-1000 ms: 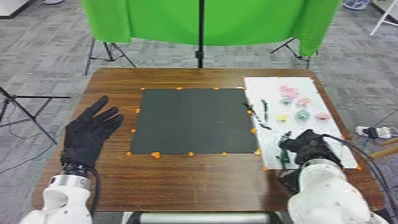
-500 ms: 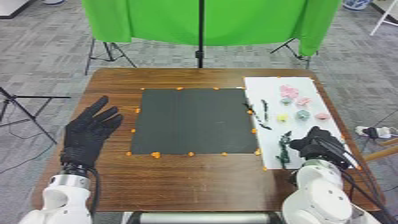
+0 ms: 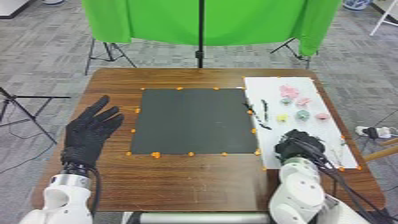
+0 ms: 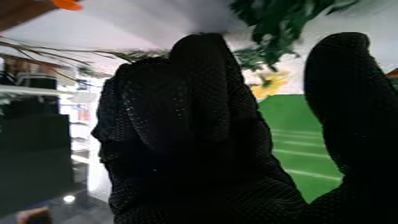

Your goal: Arrange flowers

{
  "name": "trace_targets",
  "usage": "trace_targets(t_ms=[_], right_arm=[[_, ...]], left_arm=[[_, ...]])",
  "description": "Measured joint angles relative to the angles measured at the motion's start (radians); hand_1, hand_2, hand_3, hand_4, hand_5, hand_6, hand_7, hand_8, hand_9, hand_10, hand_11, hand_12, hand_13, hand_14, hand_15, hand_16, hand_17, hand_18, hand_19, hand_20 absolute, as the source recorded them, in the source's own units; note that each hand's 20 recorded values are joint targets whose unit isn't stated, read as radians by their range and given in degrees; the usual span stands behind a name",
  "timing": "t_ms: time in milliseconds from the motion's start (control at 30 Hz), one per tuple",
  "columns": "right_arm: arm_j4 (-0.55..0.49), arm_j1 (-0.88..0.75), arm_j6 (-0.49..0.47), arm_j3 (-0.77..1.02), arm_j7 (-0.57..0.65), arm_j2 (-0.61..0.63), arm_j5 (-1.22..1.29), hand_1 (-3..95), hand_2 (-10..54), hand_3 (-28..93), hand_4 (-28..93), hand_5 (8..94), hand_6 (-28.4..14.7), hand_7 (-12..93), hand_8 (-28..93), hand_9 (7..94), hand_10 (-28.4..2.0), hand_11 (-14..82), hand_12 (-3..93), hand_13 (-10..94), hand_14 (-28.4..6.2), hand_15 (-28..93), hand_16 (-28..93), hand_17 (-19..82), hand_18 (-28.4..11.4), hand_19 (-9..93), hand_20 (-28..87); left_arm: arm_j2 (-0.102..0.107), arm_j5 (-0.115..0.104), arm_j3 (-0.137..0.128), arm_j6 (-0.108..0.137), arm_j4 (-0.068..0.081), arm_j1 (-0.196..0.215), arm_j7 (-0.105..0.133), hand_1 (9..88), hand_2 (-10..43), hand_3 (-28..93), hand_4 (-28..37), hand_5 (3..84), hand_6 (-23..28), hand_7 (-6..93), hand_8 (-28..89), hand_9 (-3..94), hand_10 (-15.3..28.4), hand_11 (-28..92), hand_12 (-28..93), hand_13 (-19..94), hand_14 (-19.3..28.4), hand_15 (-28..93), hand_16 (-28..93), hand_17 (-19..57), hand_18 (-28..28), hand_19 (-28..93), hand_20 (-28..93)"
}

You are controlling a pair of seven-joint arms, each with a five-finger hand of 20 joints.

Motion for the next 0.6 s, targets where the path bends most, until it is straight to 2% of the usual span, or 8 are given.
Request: trace_targets(t_ms=[67,133,233,367,467,600], right_arm=[[0.007,0.018,-0.027,-0.019,-0.001,-0.002,-0.006,45.5,-9.4,71,-24,68.8,-8.1,39,3,74.1,-16.4,60.6,21.6,77,-11.2,75,15,40,-27.7,93,22],[0.022,0.042,-0.057,-0.043,-0.001,-0.006,-0.017,51.5,-9.5,70,-27,73.0,-6.6,42,9,77.7,-14.6,60.6,23.4,81,-9.4,75,16,44,-26.3,93,26],[0.054,0.087,-0.092,-0.079,-0.003,-0.017,-0.028,56.0,-9.5,70,-28,78.5,-5.8,39,12,82.1,-13.1,60.4,23.3,85,-7.2,73,18,50,-23.5,93,29],[0.062,0.099,-0.097,-0.089,-0.01,-0.027,-0.029,56.9,-9.5,71,-28,82.4,-5.9,35,14,84.8,-12.8,58.8,23.0,88,-6.5,71,19,51,-23.2,93,31],[0.06,0.089,-0.064,-0.088,-0.021,-0.018,-0.039,56.9,-9.5,72,-28,83.9,-6.0,33,14,86.1,-12.5,57.8,22.7,89,-6.5,71,19,51,-23.2,93,31],[0.059,0.07,0.028,-0.096,-0.034,0.004,-0.063,56.9,-9.5,73,-28,85.1,-6.2,33,14,87.2,-12.3,56.8,22.5,89,-6.6,70,19,51,-23.4,93,32]], left_arm=[[0.0,0.0,0.0,0.0,0.0,0.0,0.0,25.8,10.0,77,-24.4,40.8,8.5,10.4,-9,37.5,19.8,26,10,27,26.8,55,-10,-8.7,25.7,57,10],[0.0,0.0,0.0,0.0,0.0,0.0,0.0,25.8,10.0,77,-24.4,40.8,8.5,10.4,-9,37.5,19.8,26,10,27,26.8,55,-10,-8.7,25.7,57,10],[0.0,0.0,0.0,0.0,0.0,-0.001,0.0,25.9,10.0,77,-24.4,40.7,8.5,10.5,-9,37.4,19.8,26,10,27,26.8,55,-10,-8.7,25.7,57,10],[0.002,0.0,0.0,0.0,0.0,-0.001,0.0,25.8,10.0,77,-24.3,40.7,8.5,10.4,-9,37.4,19.9,26,10,27,26.8,55,-10,-8.7,25.7,57,10],[0.006,0.0,-0.002,0.001,0.0,0.0,0.001,25.9,10.0,77,-24.4,40.7,8.6,10.5,-9,37.4,19.9,26,10,27,26.9,55,-10,-8.7,25.7,57,10],[0.008,0.0,-0.004,0.003,-0.004,0.002,0.002,25.8,10.0,77,-24.4,40.7,8.6,10.5,-9,37.4,19.9,26,10,27,27.0,55,-10,-8.7,25.7,57,10]])
